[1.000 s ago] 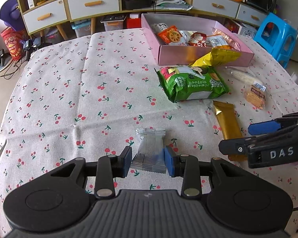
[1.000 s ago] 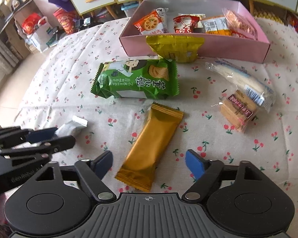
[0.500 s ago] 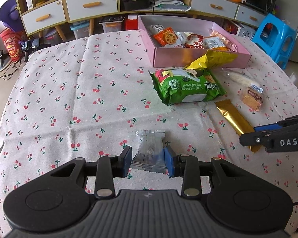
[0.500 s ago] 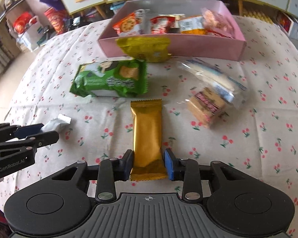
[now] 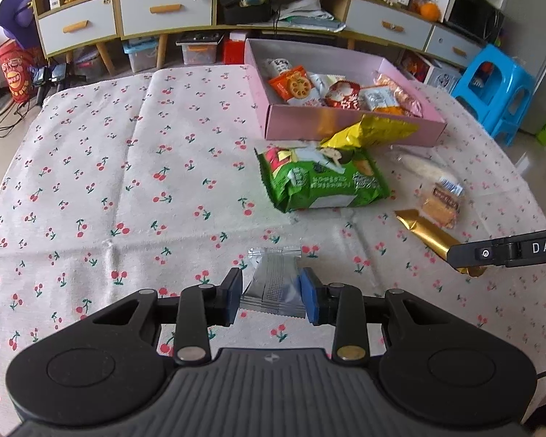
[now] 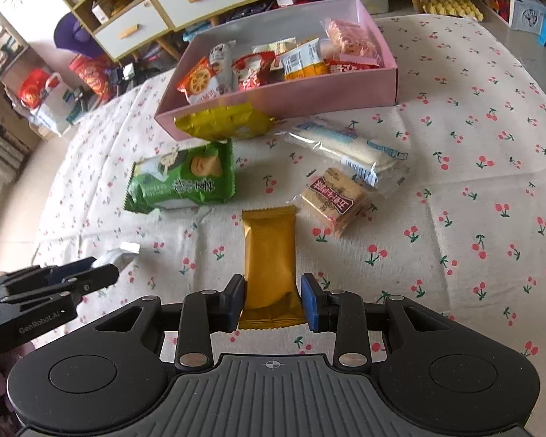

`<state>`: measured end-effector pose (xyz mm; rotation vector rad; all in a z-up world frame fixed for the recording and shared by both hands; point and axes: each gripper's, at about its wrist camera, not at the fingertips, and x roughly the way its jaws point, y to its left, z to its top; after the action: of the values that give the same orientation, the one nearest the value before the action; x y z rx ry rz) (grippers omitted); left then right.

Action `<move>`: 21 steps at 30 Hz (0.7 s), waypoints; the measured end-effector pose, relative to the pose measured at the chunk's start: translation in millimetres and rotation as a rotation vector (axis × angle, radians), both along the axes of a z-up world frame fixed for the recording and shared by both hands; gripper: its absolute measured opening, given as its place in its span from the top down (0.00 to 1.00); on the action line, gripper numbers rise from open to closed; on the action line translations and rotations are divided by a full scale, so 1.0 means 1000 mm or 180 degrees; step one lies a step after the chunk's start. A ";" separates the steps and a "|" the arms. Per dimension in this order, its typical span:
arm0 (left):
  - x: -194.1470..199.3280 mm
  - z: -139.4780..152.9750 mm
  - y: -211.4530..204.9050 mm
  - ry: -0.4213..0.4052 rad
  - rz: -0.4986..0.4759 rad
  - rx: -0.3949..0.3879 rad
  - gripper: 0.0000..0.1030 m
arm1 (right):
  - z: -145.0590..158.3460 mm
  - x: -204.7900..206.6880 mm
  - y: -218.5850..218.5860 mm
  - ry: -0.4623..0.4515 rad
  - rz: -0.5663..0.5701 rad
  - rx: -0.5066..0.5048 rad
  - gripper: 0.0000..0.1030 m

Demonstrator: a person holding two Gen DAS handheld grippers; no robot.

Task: Organize snacks
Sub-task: 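Carry both held snacks into the pink box and open both tools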

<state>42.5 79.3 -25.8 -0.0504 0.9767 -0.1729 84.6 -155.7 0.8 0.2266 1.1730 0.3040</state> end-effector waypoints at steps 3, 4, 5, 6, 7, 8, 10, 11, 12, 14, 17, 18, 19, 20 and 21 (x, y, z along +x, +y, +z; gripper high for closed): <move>0.001 0.005 0.000 -0.0030 0.0019 -0.0047 0.69 | 0.006 0.001 -0.004 0.0012 -0.0044 0.0109 0.69; 0.002 0.006 -0.001 -0.0045 0.0027 -0.0065 0.69 | 0.008 0.002 -0.006 0.0013 -0.0057 0.0140 0.69; 0.002 0.009 -0.001 -0.0062 0.0042 -0.0079 0.69 | 0.009 0.002 -0.008 0.0013 -0.0077 0.0173 0.69; 0.003 0.011 0.000 -0.0073 0.0064 -0.0096 0.69 | 0.011 0.003 -0.010 0.0025 -0.0103 0.0213 0.69; 0.004 0.013 0.000 -0.0081 0.0083 -0.0118 0.69 | 0.012 0.004 -0.013 0.0058 -0.0127 0.0257 0.69; 0.005 0.016 0.000 -0.0102 0.0104 -0.0161 0.69 | 0.013 0.005 -0.015 0.0089 -0.0145 0.0302 0.69; 0.007 0.023 0.000 -0.0157 0.0131 -0.0230 0.69 | 0.018 0.007 -0.020 0.0098 -0.0180 0.0394 0.69; 0.009 0.027 0.000 -0.0189 0.0146 -0.0264 0.69 | 0.021 0.008 -0.023 0.0087 -0.0202 0.0431 0.69; 0.011 0.029 0.000 -0.0210 0.0160 -0.0297 0.69 | 0.024 0.010 -0.026 0.0071 -0.0228 0.0467 0.69; 0.015 0.034 0.000 -0.0243 0.0184 -0.0362 0.69 | 0.030 0.014 -0.032 0.0045 -0.0290 0.0536 0.69; 0.022 0.039 -0.002 -0.0290 0.0221 -0.0443 0.69 | 0.037 0.020 -0.041 -0.0005 -0.0396 0.0612 0.69; 0.025 0.040 -0.002 -0.0301 0.0233 -0.0469 0.69 | 0.040 0.023 -0.045 -0.0020 -0.0434 0.0646 0.69; 0.028 0.042 -0.003 -0.0315 0.0248 -0.0500 0.69 | 0.042 0.025 -0.048 -0.0031 -0.0471 0.0679 0.69; 0.031 0.044 -0.004 -0.0330 0.0271 -0.0535 0.69 | 0.044 0.029 -0.051 -0.0045 -0.0518 0.0720 0.69; 0.035 0.046 -0.004 -0.0346 0.0300 -0.0574 0.69 | 0.045 0.032 -0.054 -0.0055 -0.0561 0.0750 0.69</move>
<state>77.9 75.4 19.9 -0.2496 0.8467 -0.1748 116.3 -209.9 45.8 0.5297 1.0913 0.2879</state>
